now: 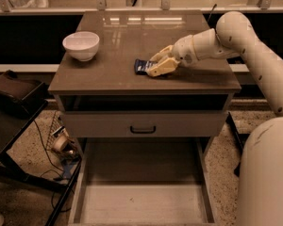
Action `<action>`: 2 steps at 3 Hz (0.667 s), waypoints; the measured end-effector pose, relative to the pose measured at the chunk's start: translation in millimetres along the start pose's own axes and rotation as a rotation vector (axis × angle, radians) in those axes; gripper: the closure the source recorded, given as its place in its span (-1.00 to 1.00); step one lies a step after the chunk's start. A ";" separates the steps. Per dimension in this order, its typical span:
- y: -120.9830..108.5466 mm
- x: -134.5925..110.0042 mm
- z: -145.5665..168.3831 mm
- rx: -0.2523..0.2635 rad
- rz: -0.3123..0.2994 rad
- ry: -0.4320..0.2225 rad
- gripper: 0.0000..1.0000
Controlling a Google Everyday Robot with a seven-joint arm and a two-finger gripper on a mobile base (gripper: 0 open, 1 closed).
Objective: Place rxbar blueberry into middle drawer
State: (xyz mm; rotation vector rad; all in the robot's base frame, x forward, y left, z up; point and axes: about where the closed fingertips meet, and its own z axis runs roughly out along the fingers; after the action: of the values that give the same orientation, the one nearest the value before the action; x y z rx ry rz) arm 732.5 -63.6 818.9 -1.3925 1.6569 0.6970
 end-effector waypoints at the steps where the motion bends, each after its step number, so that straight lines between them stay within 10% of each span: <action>1: 0.1 0.0 0.3 0.000 0.000 0.000 0.48; 2: 0.1 0.0 0.3 0.000 0.000 0.000 0.00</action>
Offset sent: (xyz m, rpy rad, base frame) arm 0.0000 0.0001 -0.0001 0.0000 0.0001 0.0002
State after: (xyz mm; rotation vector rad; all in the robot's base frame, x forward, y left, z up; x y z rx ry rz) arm 732.5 -63.4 818.8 -1.3927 1.6568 0.6974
